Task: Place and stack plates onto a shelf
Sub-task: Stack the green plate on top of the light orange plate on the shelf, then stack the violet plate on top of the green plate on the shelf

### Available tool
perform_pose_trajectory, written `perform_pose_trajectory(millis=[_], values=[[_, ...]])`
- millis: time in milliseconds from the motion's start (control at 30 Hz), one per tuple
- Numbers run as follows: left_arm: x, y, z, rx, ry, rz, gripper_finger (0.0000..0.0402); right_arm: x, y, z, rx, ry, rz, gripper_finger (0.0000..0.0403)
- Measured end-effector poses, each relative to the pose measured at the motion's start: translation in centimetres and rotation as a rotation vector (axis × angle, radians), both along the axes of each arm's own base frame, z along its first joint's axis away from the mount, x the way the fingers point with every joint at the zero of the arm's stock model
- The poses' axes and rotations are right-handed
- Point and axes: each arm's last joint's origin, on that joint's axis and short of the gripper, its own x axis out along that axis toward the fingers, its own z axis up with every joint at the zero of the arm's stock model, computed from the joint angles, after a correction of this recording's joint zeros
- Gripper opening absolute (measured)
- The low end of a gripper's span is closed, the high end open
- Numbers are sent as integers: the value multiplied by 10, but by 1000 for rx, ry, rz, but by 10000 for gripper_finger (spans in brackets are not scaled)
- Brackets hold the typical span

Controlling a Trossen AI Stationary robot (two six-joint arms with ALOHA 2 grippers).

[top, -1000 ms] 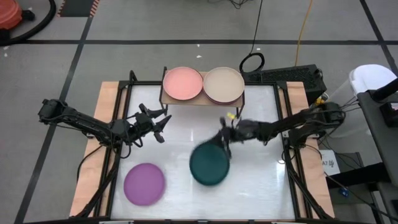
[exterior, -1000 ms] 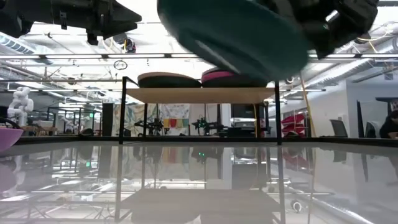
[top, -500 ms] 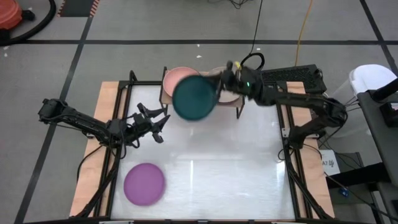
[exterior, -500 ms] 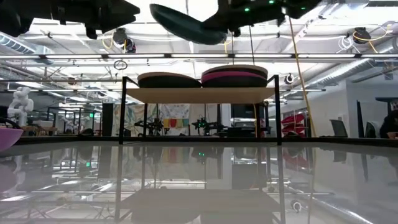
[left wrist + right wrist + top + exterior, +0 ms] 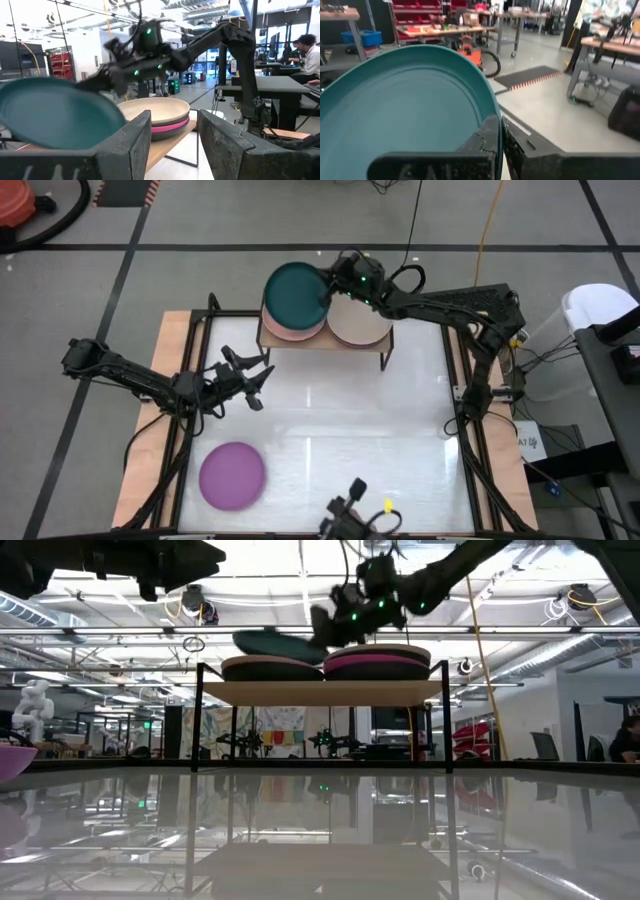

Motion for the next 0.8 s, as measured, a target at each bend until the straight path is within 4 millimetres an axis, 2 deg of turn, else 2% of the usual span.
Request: perform_pose_trajectory(millis=[167,267,433,667,800], values=[[0,0,-1,-2,4,-1,170,8,-10,-29,51,45,-10,0],[0,0,-1,1,12,-1,170,10,-11,-34,52,59,-8,1],[1,1,-2,1,16,7,170,10,-10,-33,35,70,-2,31],[1,2,-4,0,38,7,170,7,-2,-22,67,66,87,125],[2,1,-6,-17,48,-8,170,0,17,0,91,74,202,158]])
